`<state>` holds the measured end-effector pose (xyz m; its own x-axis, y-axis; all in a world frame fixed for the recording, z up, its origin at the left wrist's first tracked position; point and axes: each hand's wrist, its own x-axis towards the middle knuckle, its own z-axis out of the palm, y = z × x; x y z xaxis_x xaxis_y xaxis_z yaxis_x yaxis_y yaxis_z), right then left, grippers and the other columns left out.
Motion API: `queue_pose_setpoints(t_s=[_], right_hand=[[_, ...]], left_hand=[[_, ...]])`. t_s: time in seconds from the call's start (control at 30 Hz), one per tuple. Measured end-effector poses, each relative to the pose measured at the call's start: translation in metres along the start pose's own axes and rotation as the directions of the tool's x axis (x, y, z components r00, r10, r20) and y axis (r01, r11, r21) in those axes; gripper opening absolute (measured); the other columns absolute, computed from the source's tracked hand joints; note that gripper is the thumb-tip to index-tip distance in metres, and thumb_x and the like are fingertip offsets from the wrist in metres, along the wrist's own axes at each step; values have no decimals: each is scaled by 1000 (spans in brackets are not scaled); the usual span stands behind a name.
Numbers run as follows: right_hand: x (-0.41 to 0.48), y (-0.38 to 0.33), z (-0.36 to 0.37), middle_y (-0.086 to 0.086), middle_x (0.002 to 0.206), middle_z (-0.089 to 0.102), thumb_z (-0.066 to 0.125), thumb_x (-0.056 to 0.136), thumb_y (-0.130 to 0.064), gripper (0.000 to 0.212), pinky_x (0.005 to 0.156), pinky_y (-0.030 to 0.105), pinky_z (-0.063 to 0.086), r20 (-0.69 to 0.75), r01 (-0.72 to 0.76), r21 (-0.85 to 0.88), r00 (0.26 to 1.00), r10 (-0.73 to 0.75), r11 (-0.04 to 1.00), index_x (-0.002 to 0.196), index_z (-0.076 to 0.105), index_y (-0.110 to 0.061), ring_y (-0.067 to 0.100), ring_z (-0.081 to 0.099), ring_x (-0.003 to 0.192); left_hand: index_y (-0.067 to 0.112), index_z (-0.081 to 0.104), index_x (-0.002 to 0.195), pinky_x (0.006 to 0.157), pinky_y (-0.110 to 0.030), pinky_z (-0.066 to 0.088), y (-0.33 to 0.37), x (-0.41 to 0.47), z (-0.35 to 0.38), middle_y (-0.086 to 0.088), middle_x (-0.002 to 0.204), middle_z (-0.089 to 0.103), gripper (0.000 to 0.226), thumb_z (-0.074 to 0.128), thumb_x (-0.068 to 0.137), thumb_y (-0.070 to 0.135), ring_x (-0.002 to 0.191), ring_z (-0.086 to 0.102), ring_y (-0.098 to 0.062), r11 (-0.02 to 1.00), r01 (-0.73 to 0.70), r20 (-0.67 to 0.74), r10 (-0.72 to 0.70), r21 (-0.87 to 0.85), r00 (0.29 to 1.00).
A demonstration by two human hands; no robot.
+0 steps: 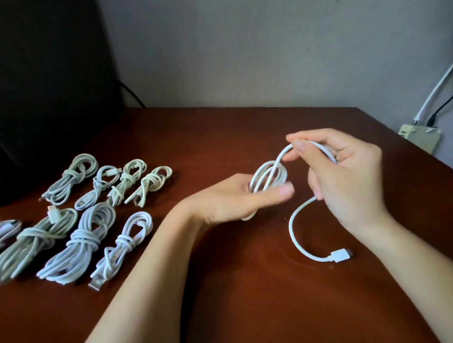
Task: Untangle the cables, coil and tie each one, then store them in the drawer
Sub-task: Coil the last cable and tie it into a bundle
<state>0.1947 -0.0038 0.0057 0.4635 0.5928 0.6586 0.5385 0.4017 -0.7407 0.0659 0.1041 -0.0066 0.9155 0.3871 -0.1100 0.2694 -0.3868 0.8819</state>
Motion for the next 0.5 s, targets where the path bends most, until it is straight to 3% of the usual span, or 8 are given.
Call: queue_pose_setpoints(t_s=[0.03,0.1,0.2,0.33,0.5], right_hand=[[2,1,-1,-5,71,71,62,91,-8,18,38,16,30,-10,-37,16,999,37,999,85,70,-23,8,39,30],[6,2,-3,-3,70,71,61,91,-7,17,38,15,29,-16,-103,44,994,104,994,85,70,-20,8,37,29],[9,5,-4,-1,69,71,61,91,-8,14,38,14,28,-16,-195,82,980,197,977,85,70,-16,6,35,29],[11,8,-4,0,70,72,60,92,-9,13,41,13,29,-14,-266,96,963,268,959,86,70,-15,5,34,31],[12,14,-9,-5,74,70,56,95,-14,20,41,15,31,4,-212,-75,977,213,974,83,69,-24,7,39,33]], left_hand=[[3,58,90,66,-30,35,0,0,0,0,71,44,55,70,73,54,66,40,-13,1000,-4,23,3,19,1000],[-8,56,109,62,-27,35,-2,2,1,-3,66,43,45,68,74,16,61,40,-14,999,13,26,-14,38,1000],[-8,56,107,55,-23,33,-3,4,3,1,61,39,53,51,59,13,53,36,-10,999,20,12,-20,-29,1000],[7,66,100,51,-19,32,-4,7,8,-1,67,38,49,45,56,11,53,33,-9,982,21,-34,-28,-187,999],[7,62,93,44,-18,22,-1,10,9,-5,67,31,31,49,64,5,54,24,-12,923,57,-31,-75,-380,997]])
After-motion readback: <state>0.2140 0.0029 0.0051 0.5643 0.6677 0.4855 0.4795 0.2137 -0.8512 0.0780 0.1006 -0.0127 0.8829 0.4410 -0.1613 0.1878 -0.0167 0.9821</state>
